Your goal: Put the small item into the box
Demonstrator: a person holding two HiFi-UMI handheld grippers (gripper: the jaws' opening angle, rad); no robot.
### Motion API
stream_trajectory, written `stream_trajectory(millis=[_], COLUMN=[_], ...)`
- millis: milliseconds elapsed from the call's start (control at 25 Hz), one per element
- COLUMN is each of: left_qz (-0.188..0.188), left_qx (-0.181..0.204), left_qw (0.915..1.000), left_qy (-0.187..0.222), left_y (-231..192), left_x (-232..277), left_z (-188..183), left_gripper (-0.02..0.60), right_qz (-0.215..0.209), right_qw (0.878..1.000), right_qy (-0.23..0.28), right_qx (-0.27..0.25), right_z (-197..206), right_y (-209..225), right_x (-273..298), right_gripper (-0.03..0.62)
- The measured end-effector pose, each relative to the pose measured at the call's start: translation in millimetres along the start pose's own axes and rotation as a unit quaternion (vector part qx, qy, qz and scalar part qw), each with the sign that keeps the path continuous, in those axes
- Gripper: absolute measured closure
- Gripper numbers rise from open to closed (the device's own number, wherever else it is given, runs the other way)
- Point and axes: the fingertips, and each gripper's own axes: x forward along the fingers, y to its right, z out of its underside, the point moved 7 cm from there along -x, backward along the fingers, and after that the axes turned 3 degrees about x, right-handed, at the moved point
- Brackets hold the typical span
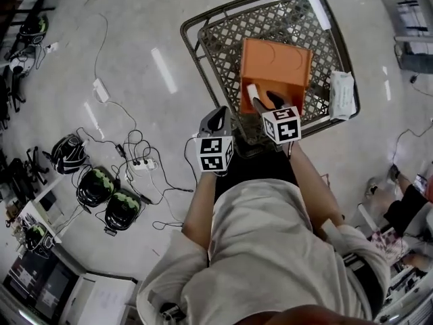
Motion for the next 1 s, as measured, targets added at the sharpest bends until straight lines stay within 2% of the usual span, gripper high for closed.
stream_trajectory(millis=[160, 200, 280, 400, 720, 880, 1000], left_qz=[0.028, 0.033, 0.04, 0.049, 0.05, 0.041, 0.031], left_qx=[0.022, 0.028, 0.035, 0.038, 0.05, 0.045, 0.051], left_qw=[0.9993, 0.9989, 0.9983, 0.9977, 0.9968, 0.9972, 0.9965], left_qy=[0.014, 0.017, 0.022, 0.029, 0.036, 0.044, 0.059], left_y=[18.3, 22.8, 30.4, 43.3, 76.4, 93.6, 121.1], left_x=[-9.4, -12.1, -17.2, -26.9, -32.5, -42.1, -49.1], left_z=[-5.8, -6.9, -9.5, -13.7, -11.6, -9.1, -5.7], left_gripper=[0.571, 0.571, 0.571, 0.571, 0.571, 0.571, 0.571], right_qz=[0.007, 0.007, 0.009, 0.022, 0.032, 0.066, 0.078], right_qw=[1.0, 0.999, 0.998, 0.994, 0.983, 0.971, 0.964], right_qy=[0.025, 0.033, 0.057, 0.105, 0.181, 0.217, 0.241], right_qx=[0.002, 0.001, -0.005, -0.01, -0.021, -0.071, -0.078], right_z=[6.9, 8.8, 10.3, 10.2, 20.5, 26.9, 35.9], right_y=[-0.9, -0.6, -0.3, 2.0, 14.2, 22.2, 40.4], right_x=[-30.4, -38.0, -54.3, -79.4, -117.0, -147.5, -178.3], right_gripper=[0.419, 0.437, 0.521, 0.57, 0.589, 0.589, 0.589])
